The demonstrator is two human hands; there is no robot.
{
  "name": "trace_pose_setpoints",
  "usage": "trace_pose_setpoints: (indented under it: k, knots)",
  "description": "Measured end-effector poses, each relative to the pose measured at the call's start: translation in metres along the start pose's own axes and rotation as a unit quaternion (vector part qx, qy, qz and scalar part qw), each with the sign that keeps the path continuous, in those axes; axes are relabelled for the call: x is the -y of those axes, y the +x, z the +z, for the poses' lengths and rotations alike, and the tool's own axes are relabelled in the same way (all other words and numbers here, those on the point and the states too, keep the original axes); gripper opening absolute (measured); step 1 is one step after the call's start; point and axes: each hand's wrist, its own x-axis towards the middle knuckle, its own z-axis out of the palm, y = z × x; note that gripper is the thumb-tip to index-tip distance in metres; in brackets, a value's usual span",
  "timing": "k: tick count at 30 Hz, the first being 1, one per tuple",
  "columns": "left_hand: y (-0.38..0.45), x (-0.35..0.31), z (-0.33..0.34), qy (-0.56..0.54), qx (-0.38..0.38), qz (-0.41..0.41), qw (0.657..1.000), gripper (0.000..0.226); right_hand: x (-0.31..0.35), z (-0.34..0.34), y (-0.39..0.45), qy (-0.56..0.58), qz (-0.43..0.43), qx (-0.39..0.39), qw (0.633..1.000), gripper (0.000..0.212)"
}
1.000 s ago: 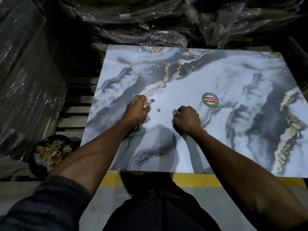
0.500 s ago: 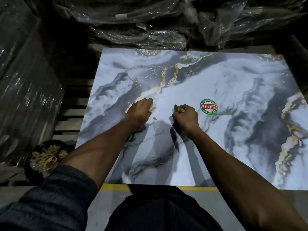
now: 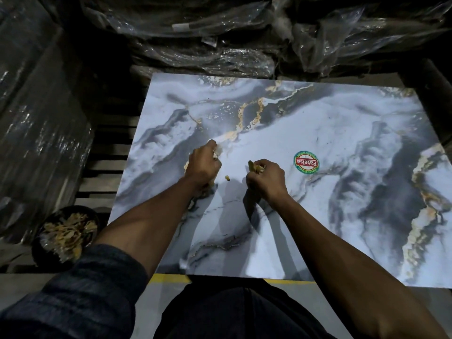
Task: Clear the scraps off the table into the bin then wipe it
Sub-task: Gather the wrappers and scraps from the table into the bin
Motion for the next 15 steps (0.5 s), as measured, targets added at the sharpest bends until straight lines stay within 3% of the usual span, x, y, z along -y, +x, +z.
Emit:
trace_pose_setpoints:
  k: [8,11,15]
  knots:
    - [-0.023,0.024,-0.034,-0.248,-0.082,-0.153,0.953,0.019,0.016,0.029,-0.015,-0.177,-0.142,0.119,0.967,0.019]
    - [-0.036,0.042,-0.043,-0.305,-0.09,-0.192,0.928,0.026,0.021,0.039,-0.021,-0.219,-0.151,0.121,0.956,0.025]
    - [-0.061,0.053,-0.055,-0.344,-0.118,-0.21,0.907,0.016,0.024,0.051,-0.027,-0.276,-0.152,0.11,0.943,0.035]
